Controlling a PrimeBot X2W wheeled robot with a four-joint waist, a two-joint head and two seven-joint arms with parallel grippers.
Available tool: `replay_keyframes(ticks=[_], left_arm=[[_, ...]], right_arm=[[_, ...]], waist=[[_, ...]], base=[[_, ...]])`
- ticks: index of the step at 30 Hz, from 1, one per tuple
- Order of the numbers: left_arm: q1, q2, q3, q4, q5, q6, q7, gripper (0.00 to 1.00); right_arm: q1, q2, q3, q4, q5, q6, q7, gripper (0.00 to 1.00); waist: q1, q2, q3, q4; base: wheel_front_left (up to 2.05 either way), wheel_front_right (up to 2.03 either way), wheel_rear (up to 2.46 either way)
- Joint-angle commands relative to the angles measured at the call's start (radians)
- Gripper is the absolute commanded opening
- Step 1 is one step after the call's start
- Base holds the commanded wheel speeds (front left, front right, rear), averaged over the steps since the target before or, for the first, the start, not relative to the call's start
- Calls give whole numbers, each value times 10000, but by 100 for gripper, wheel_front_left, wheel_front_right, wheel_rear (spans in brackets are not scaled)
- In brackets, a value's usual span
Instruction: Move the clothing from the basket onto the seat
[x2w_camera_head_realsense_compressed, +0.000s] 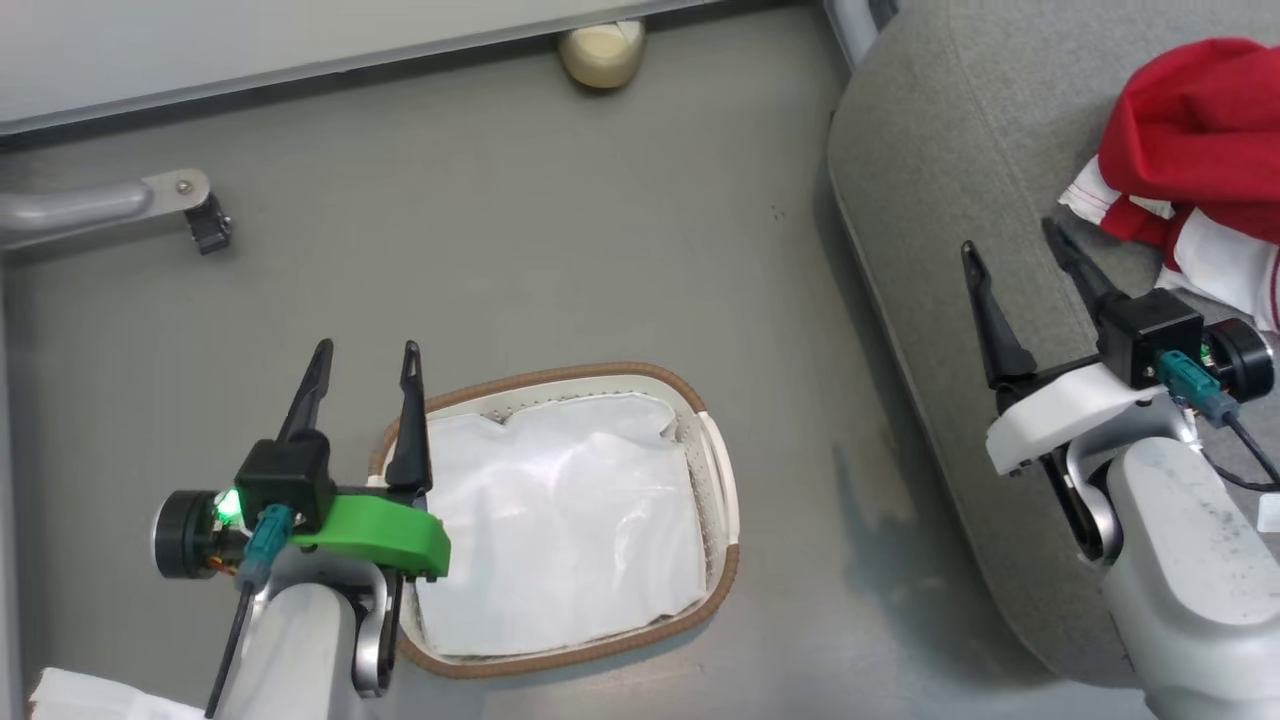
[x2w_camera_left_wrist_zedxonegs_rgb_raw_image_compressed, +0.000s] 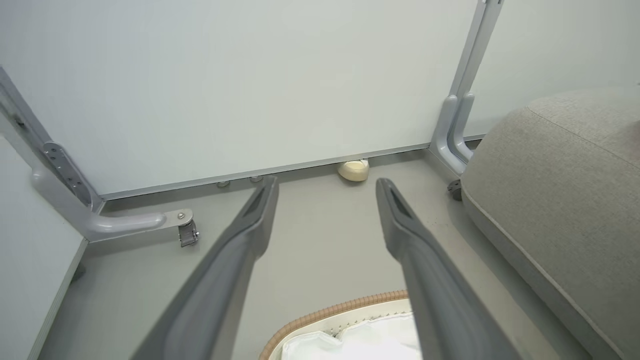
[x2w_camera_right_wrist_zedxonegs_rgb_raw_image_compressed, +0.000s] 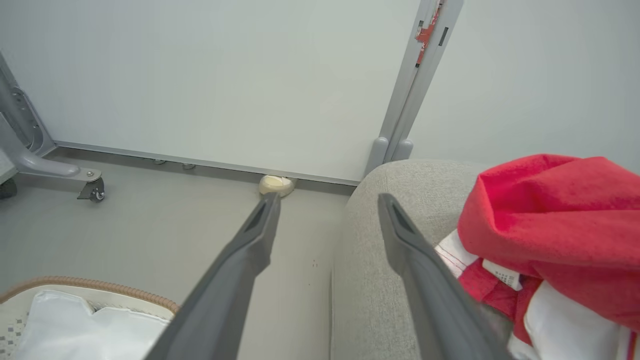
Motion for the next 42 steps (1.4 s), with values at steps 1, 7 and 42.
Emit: replay_keyframes(ticks=[1, 7, 42], left_arm=[[179, 9, 140, 27, 72, 55, 8, 100], [424, 3, 648, -62, 196, 66, 8, 100], [3562, 3, 1128, -353, -1057, -173, 8, 100]], right_arm=[[197, 87, 41, 25, 25, -14, -18, 100], [429, 638, -121, -70, -188, -13, -18, 100], [3584, 1724, -840, 19, -487, -13, -19, 100]], waist=[[0, 0, -442, 503], [0, 0, -706, 893], [0, 0, -2743, 1114]], base=[[0, 0, 0], [0, 0, 0], [0, 0, 0]])
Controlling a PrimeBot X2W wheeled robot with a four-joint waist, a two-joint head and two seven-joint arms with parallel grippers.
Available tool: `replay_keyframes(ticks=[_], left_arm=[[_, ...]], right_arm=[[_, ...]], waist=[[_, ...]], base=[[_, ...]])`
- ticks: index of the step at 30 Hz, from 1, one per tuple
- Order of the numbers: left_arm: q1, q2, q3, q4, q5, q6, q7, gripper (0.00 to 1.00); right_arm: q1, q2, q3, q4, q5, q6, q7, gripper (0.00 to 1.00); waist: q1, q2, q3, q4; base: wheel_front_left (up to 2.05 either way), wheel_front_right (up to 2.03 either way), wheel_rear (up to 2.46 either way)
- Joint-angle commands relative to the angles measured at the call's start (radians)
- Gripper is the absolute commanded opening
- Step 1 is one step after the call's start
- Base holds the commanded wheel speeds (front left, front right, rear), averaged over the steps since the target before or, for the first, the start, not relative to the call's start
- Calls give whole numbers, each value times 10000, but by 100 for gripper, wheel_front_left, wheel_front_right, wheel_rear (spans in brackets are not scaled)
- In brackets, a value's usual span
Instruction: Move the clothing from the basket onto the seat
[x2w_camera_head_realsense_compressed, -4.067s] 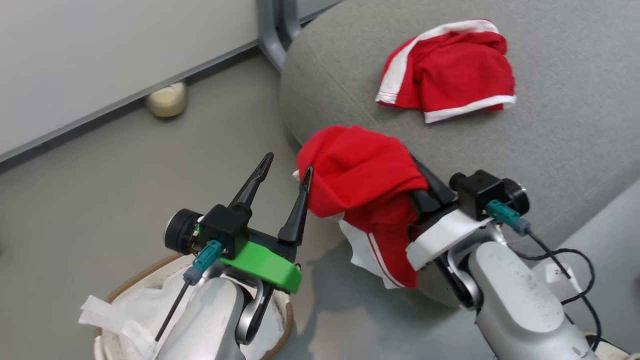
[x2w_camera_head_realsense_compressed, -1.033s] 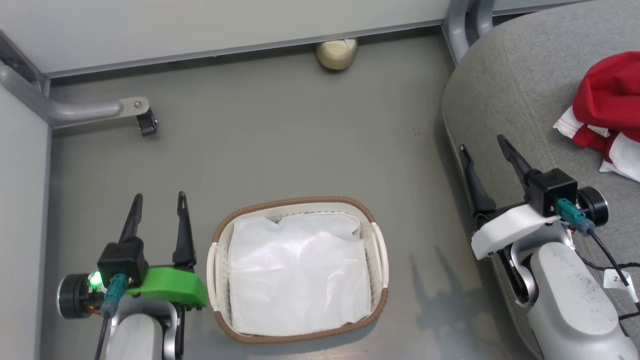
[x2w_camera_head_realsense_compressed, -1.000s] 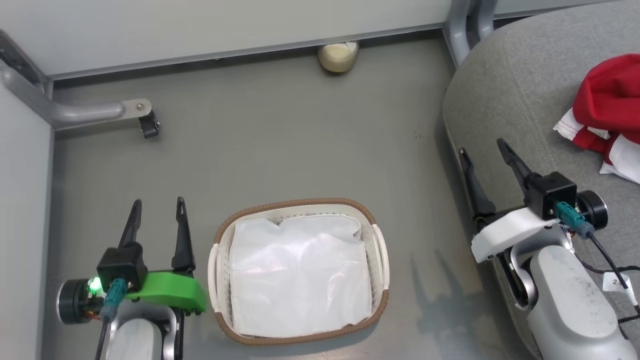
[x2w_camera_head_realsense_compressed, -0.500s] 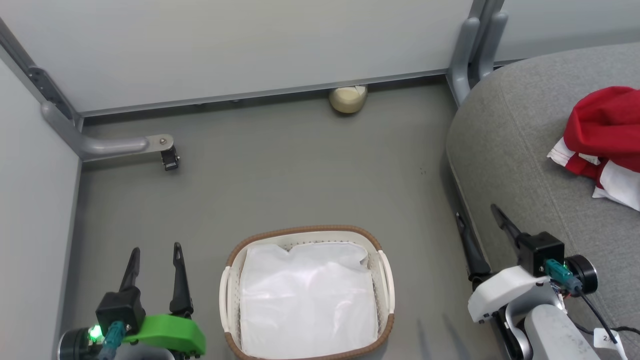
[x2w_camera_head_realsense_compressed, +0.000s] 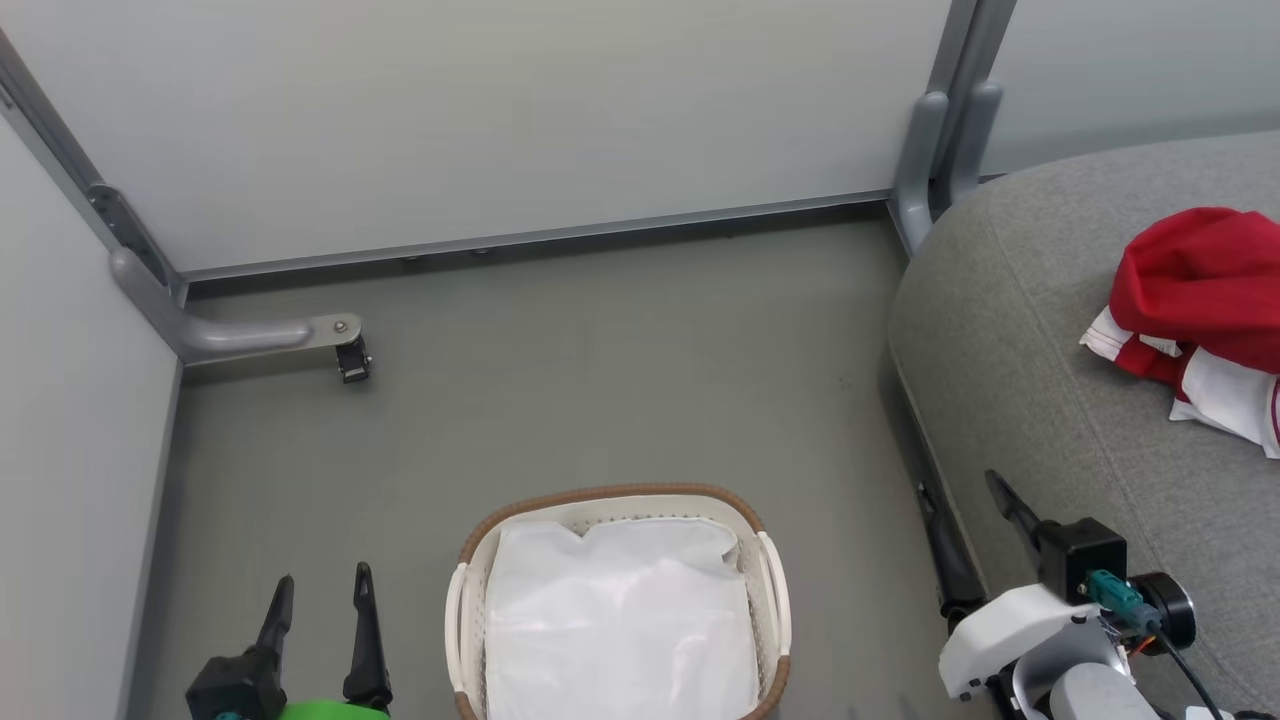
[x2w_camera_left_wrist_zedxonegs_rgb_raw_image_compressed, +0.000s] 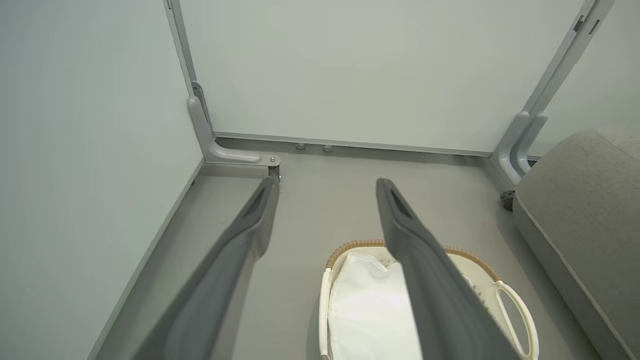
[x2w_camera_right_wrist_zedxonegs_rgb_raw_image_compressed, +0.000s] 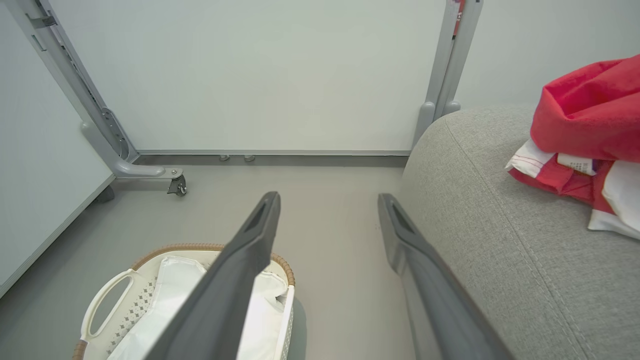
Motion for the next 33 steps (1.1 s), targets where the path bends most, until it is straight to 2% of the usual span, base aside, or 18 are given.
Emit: replay_keyframes(ticks=[1, 2, 6, 33], left_arm=[[173, 24, 62, 95, -165, -103, 8, 100], [18, 2, 17, 111, -263, -105, 0, 0], [4, -30, 4, 420, -415, -128, 53, 0], [-611, -13, 485, 71, -5038, -381, 1322, 0]], right_arm=[[166, -24, 9, -15, -90, -11, -19, 100], [17, 13, 23, -8, -48, 2, -2, 0], [65, 88, -12, 239, 80, 2, 53, 0], [130, 86, -642, -441, 5121, -1, 1320, 0]], waist=[[1, 0, -20, -9], [1, 0, -23, -8], [1, 0, -36, -8], [1, 0, -107, 40]], base=[[0, 0, 0], [0, 0, 0], [0, 0, 0], [0, 0, 0]])
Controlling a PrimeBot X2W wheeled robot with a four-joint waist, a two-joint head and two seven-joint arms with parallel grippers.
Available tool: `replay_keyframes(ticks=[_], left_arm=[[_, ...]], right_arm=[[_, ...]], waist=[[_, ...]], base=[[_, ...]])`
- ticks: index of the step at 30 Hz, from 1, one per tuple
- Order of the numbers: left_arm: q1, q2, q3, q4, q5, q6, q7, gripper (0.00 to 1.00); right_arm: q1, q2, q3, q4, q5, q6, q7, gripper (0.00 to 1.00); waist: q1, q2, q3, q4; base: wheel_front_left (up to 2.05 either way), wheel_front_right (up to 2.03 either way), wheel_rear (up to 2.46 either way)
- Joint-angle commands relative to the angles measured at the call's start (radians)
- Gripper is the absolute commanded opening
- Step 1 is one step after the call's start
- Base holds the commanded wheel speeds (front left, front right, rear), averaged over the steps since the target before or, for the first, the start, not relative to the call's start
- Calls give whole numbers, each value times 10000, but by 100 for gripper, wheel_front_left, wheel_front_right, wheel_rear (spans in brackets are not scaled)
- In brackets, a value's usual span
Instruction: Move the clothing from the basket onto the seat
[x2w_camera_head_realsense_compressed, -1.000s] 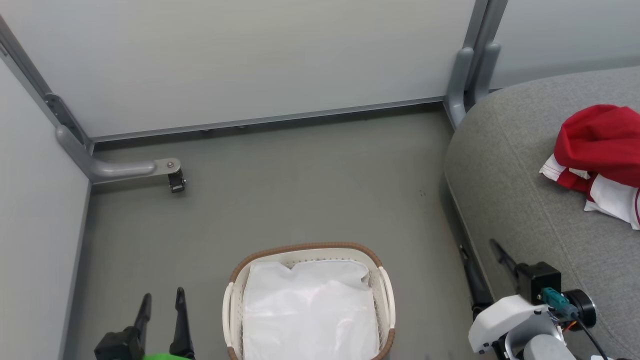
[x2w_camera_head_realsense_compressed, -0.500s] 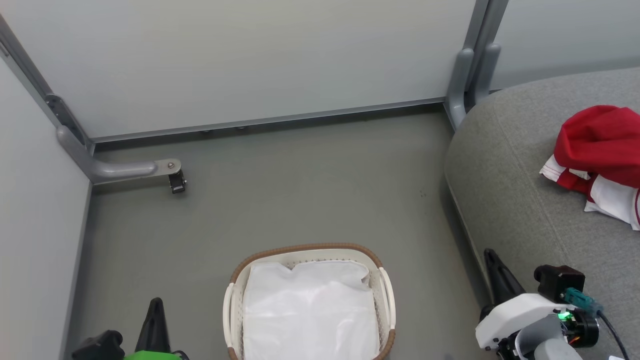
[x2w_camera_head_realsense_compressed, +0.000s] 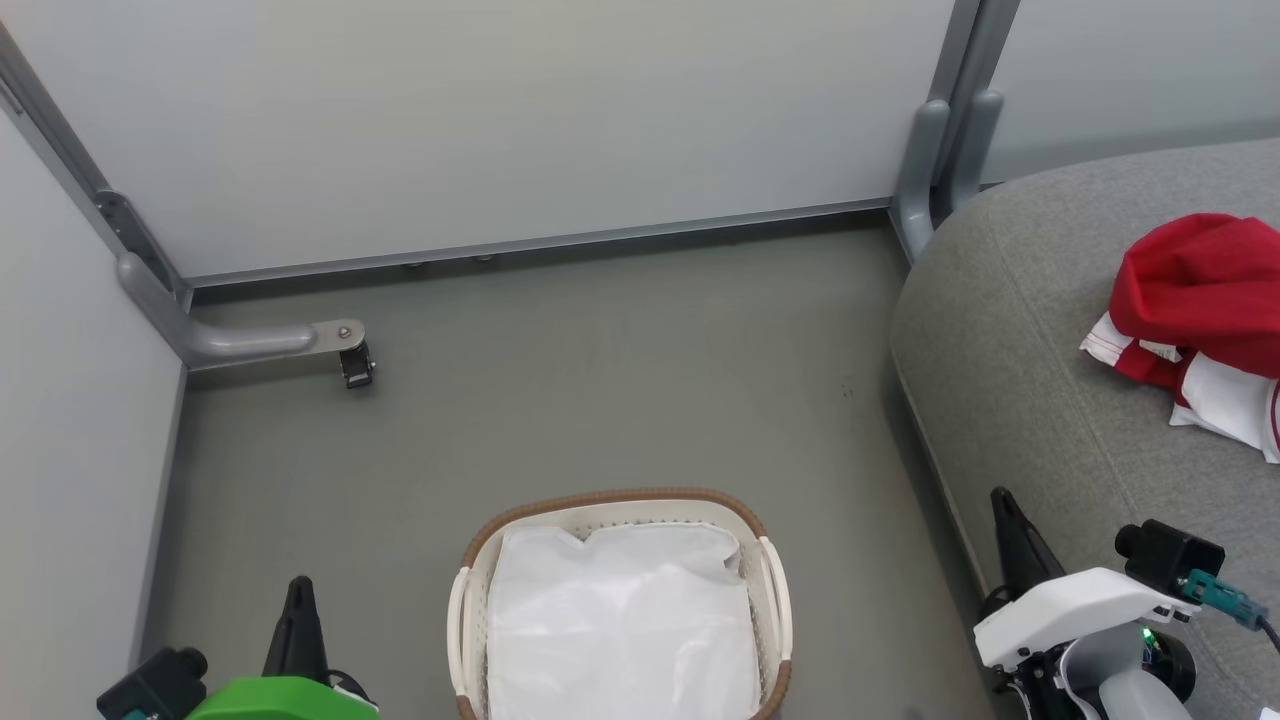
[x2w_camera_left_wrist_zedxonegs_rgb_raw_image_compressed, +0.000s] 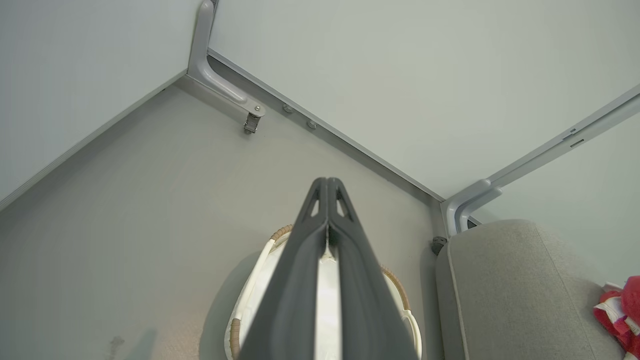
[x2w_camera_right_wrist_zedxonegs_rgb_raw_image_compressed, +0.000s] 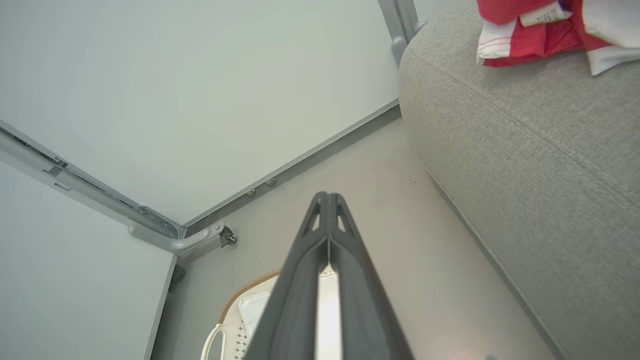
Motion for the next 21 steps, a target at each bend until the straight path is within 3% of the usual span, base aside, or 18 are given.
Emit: replay_keyframes(ticks=[1, 21], left_arm=[[-328, 35, 88, -189, -397, -56, 95, 0], [-675, 48, 370, -369, -2983, -200, 818, 0]], right_arm=[[-68, -53, -77, -218, 417, -1, 90, 0], [-36, -54, -439, -582, 3237, -3, 808, 0]], waist=[[0, 0, -4, 3], [0, 0, -57, 38]], base=[[0, 0, 0], [0, 0, 0]])
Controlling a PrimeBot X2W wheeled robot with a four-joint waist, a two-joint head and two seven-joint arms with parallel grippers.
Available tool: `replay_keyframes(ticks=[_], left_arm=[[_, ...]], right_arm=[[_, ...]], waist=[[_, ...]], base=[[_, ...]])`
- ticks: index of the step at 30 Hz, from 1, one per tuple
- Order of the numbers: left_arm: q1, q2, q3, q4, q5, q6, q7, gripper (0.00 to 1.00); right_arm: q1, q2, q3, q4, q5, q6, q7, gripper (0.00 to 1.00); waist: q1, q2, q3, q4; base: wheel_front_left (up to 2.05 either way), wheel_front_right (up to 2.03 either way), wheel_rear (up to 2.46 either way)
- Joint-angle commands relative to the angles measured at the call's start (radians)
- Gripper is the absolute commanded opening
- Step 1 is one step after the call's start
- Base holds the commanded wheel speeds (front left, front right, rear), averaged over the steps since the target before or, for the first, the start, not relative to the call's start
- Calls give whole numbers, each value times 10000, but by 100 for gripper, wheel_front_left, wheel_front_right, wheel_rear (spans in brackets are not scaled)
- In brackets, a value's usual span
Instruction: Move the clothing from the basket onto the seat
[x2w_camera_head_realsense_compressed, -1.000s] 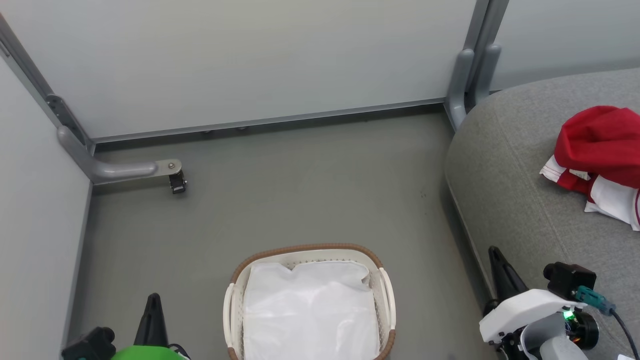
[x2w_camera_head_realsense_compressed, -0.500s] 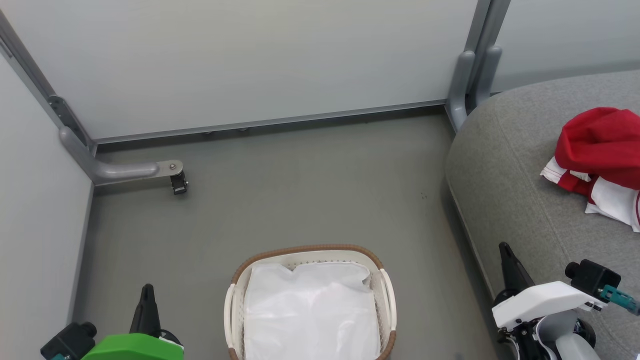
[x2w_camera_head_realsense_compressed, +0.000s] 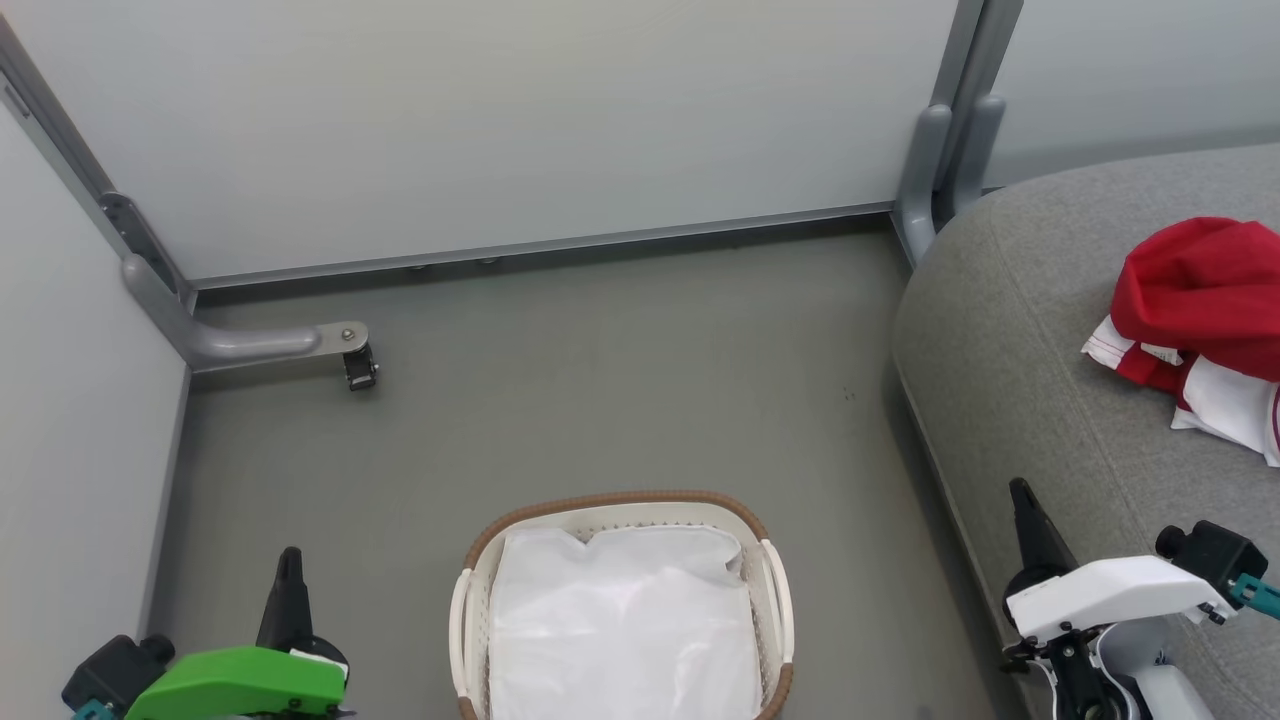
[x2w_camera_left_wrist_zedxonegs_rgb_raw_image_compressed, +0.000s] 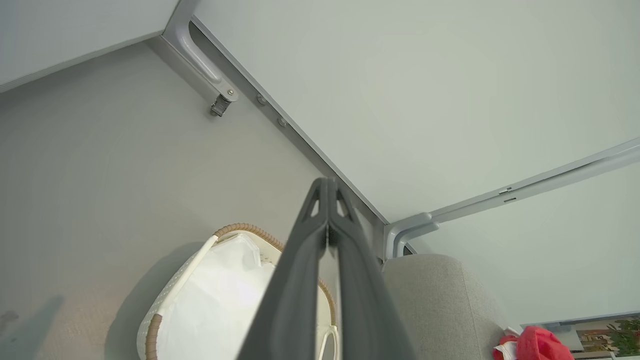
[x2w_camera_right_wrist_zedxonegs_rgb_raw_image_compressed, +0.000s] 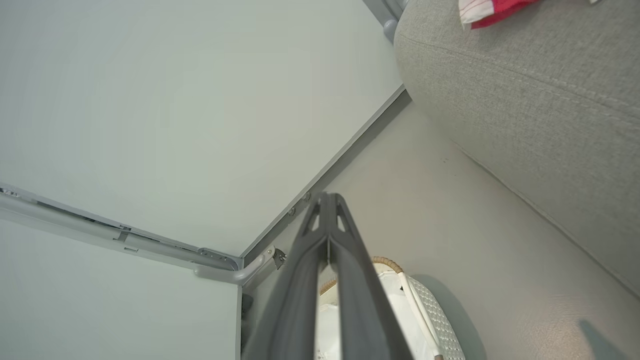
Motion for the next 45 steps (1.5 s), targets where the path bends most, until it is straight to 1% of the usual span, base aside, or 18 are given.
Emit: replay_keyframes(ticks=[1, 29, 45], left_arm=[[-278, 47, 87, -133, -296, -57, 80, 0], [-660, 62, 391, -327, -3124, -214, 870, 0], [-812, 68, 515, -409, -4405, -293, 1227, 0]], right_arm=[[-34, -55, -78, -173, 323, -3, 77, 0], [9, -56, -476, -564, 3393, -6, 867, 0], [33, -56, -648, -741, 4790, -6, 1224, 0]], waist=[[0, 0, -3, 3], [0, 0, -78, 52], [0, 0, -118, 80]], base=[[0, 0, 0], [0, 0, 0], [0, 0, 0]])
